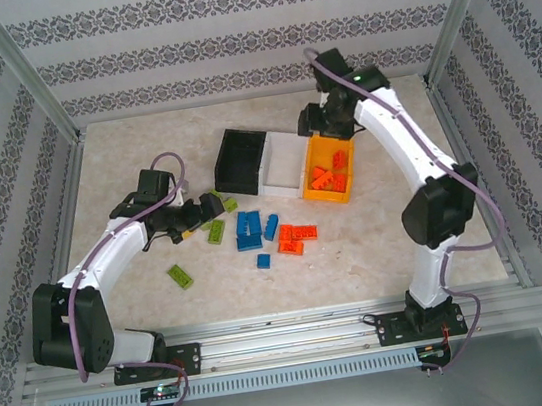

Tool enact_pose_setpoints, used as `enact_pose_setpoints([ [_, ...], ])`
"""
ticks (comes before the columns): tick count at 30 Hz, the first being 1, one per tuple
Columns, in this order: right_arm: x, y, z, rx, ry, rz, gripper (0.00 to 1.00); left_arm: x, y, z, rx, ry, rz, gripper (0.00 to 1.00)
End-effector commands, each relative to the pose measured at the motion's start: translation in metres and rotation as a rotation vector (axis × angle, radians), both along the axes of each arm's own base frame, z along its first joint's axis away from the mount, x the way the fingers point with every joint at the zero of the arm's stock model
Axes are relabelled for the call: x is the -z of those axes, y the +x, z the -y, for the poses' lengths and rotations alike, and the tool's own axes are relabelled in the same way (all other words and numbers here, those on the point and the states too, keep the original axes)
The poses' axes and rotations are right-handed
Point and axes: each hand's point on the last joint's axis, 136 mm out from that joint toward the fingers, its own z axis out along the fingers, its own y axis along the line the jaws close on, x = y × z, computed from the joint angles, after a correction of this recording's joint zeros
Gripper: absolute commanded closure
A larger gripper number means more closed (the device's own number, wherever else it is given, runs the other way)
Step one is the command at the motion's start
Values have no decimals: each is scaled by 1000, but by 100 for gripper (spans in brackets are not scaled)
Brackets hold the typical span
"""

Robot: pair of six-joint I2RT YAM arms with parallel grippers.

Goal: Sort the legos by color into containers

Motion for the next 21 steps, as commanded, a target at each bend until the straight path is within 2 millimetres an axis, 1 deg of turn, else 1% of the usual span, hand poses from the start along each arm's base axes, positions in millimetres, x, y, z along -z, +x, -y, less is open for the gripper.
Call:
enact_pose_setpoints([
  [1,-33,-26,6,0,-8,12,27,-5,6,1,-7,-26,22,0],
  [3,-41,-34,4,-9,6,13,25,-7,8,1,-16,-31,21,0],
  [6,-44,-44,0,-32,23,3,24,-11,11,-1,-38,-30,30,0],
  [9,-42,-50,-6,-67,41,-15,24,-13,10,-5,-67,-12,25,0],
  [12,-35,-55,-13,-107,49,-48,23,-16,2,-13,-116,17,-3,0],
  [15,-22,-60,-22,-156,48,-72,23,-21,-10,-21,-134,66,-34,1],
  [16,-14,-62,-24,-165,47,-89,23,-21,-17,-25,-138,94,-61,1],
  [21,29,-77,-52,-201,153,-171,23,-19,-50,-44,-174,197,-166,0],
])
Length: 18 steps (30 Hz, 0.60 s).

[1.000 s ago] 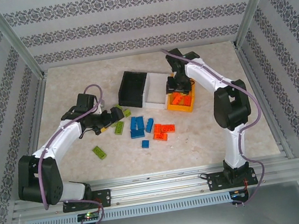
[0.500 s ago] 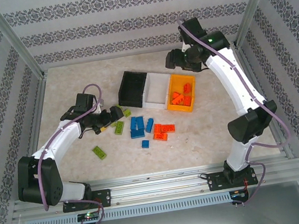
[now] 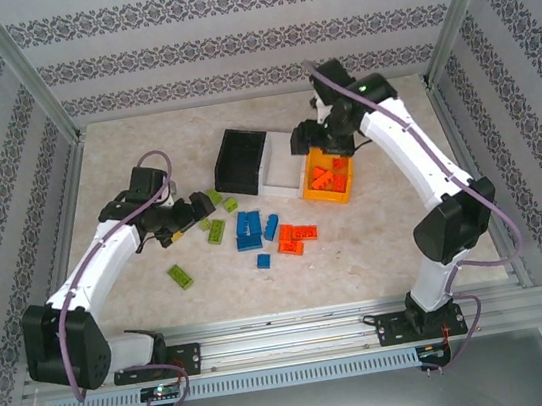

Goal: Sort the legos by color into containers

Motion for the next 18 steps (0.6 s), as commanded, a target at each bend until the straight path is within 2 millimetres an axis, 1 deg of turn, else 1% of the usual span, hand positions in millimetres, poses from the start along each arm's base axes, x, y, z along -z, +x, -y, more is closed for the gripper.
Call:
enact_pose_setpoints([
  [1,18,-12,-22,-37,89,-27,23,6,-37,-20,-55,98,-129,1],
  [3,35,-18,-26,-35,93,-61,23,8,-45,-25,-78,117,-161,1],
  [5,47,-24,-34,-46,92,-83,24,13,-52,-28,-86,132,-195,1],
  [10,70,-45,-50,-82,19,-134,24,36,-66,-37,-51,201,-294,1],
  [14,75,-62,-62,-90,-21,-151,25,51,-77,-43,-26,239,-367,1],
  [18,79,-73,-68,-98,-75,-165,25,68,-97,-52,-54,267,-445,2],
])
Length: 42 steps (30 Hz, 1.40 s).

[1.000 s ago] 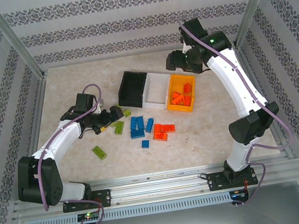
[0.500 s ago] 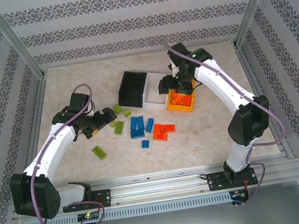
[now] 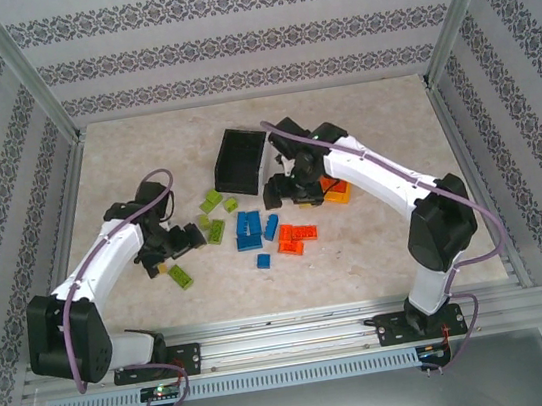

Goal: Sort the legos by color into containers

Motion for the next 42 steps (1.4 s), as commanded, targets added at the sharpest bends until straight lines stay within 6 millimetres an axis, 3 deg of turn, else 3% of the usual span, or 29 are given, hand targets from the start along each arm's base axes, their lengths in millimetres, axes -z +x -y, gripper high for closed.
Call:
enact_pose_setpoints([
  [1,5,-7,6,36,-72,-9,25,15,-29,-14,-16,52,-104,3],
  [14,8,-13,6,22,-13,15,26,44,-18,-9,-214,14,-158,13],
  [22,19,-5,17,17,49,13,27,65,-16,-19,-269,70,-145,27],
  [26,18,-2,29,19,41,0,27,72,-18,-21,-267,90,-165,39],
  [31,12,9,41,47,45,40,27,75,-14,-25,-231,117,-154,52],
  [35,3,12,51,102,47,62,27,71,-10,-25,-179,122,-163,71],
  [39,3,16,53,124,73,79,27,61,1,-26,-149,129,-108,72],
  [42,1,19,62,141,54,63,27,42,15,-23,-114,111,-46,74],
])
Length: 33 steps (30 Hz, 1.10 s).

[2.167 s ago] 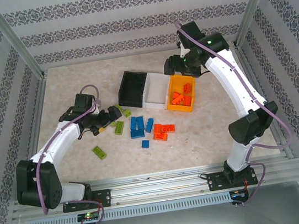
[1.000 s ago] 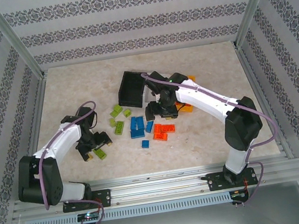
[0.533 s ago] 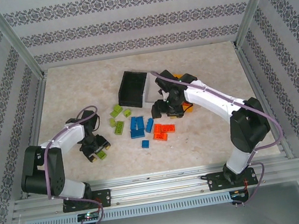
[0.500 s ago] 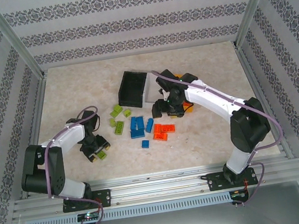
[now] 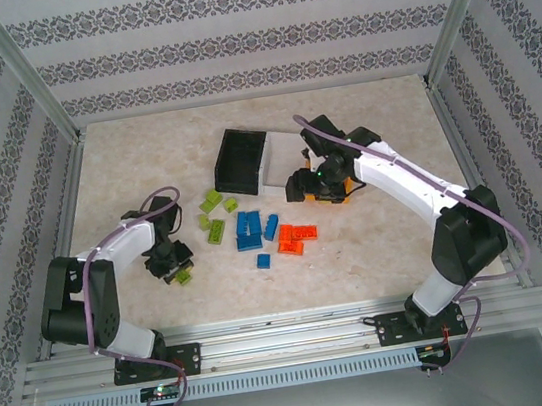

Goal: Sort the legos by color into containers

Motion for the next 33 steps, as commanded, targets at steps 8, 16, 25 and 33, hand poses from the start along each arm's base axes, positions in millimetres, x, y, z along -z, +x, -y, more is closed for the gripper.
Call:
enact_pose_setpoints([
  [8,-9,17,11,108,36,22,28,-99,100,18,222,-45,310,77],
  [16,-12,15,12,117,32,2,28,-141,198,49,313,-81,449,77],
  [25,-21,-5,30,179,7,10,28,-139,275,116,478,-110,503,77],
  [33,-22,-25,48,216,-28,15,28,-104,298,144,489,-152,471,76],
])
